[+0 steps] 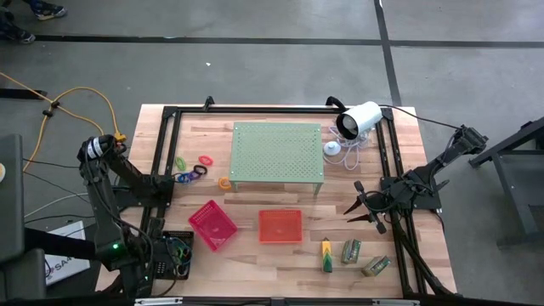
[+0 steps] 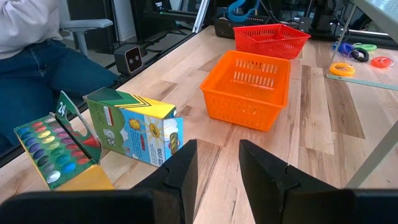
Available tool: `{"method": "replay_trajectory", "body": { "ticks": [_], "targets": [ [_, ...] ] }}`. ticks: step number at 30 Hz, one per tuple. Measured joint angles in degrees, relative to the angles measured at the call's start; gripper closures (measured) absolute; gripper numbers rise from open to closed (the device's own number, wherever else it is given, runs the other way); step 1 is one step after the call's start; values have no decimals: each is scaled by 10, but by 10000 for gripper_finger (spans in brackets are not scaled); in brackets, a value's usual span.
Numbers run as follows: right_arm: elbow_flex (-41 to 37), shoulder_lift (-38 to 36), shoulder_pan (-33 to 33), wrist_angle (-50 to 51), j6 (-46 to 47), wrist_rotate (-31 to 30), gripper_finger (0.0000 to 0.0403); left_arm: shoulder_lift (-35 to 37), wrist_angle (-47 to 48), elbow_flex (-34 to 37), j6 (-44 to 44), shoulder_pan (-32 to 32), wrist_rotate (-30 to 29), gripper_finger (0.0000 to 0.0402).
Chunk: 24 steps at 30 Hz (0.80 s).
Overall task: Pick & Place Office Desk Supplies
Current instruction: Put the blue rubber band into the black bin
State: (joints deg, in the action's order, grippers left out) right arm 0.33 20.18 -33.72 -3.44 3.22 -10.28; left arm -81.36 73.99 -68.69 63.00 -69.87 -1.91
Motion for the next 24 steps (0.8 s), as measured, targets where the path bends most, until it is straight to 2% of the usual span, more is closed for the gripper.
{"method": "replay_trajectory", "body": {
  "ticks": [24],
  "targets": [
    [0, 0, 0, 0, 0, 0, 296, 0, 20, 0, 58, 1, 117, 401]
  ]
}}
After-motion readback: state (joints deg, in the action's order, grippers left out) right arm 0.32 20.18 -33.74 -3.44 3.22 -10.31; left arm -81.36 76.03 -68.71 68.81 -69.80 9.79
